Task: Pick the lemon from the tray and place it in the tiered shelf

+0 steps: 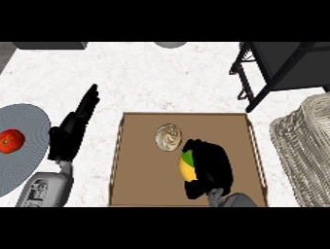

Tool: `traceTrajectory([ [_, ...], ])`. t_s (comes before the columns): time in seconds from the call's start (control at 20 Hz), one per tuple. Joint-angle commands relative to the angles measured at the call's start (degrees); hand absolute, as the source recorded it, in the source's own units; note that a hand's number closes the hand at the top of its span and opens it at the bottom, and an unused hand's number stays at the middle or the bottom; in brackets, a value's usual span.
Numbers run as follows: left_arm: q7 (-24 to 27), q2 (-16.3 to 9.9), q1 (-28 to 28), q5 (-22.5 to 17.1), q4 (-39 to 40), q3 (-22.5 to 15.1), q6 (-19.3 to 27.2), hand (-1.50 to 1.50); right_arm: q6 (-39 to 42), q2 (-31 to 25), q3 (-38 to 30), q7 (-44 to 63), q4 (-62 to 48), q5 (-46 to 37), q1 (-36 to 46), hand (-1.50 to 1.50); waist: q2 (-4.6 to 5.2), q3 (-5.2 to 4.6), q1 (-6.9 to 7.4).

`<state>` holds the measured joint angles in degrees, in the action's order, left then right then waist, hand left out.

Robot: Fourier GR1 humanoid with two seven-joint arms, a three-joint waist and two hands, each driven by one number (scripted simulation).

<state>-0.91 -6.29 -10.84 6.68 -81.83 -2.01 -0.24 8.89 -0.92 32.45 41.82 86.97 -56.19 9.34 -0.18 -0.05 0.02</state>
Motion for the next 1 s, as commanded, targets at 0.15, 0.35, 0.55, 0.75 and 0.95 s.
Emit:
traceTrajectory([
  [0.15, 1.82, 1.01, -0.99, 0.59, 3.01, 1.26, -0.25, 0.00, -2.20, 0.00, 0.94, -4.00, 2.05, -4.18, -3.94, 1.50, 0.15, 0.04, -0.12],
  [0.35, -0.93, 2.74, 1.32, 1.85, -0.76, -0.87, 0.93, 0.00, -2.07, -0.01, -3.13, -6.89, 3.49, -0.69, -2.90, 1.50, 0.13, 0.05, -0.02],
  [0.55, -1.97, 1.62, 2.77, 0.54, -4.22, -0.08, -0.86, 0.00, -1.28, -6.04, -6.87, -12.38, 6.74, 1.98, -7.11, 1.50, 0.12, 0.06, -0.05],
  [0.75, 1.41, 1.90, 1.50, 1.61, 0.30, 0.01, -0.26, 0.00, -4.19, -1.25, -7.79, -12.40, 14.23, 5.86, -6.59, 1.50, 0.10, 0.06, -0.34],
  [0.95, -0.18, 1.67, 3.11, 1.44, -1.58, 0.21, -0.09, 0.00, -7.14, 0.60, -9.43, -12.61, 25.70, 9.47, -9.14, 1.50, -0.18, 0.06, -0.67],
])
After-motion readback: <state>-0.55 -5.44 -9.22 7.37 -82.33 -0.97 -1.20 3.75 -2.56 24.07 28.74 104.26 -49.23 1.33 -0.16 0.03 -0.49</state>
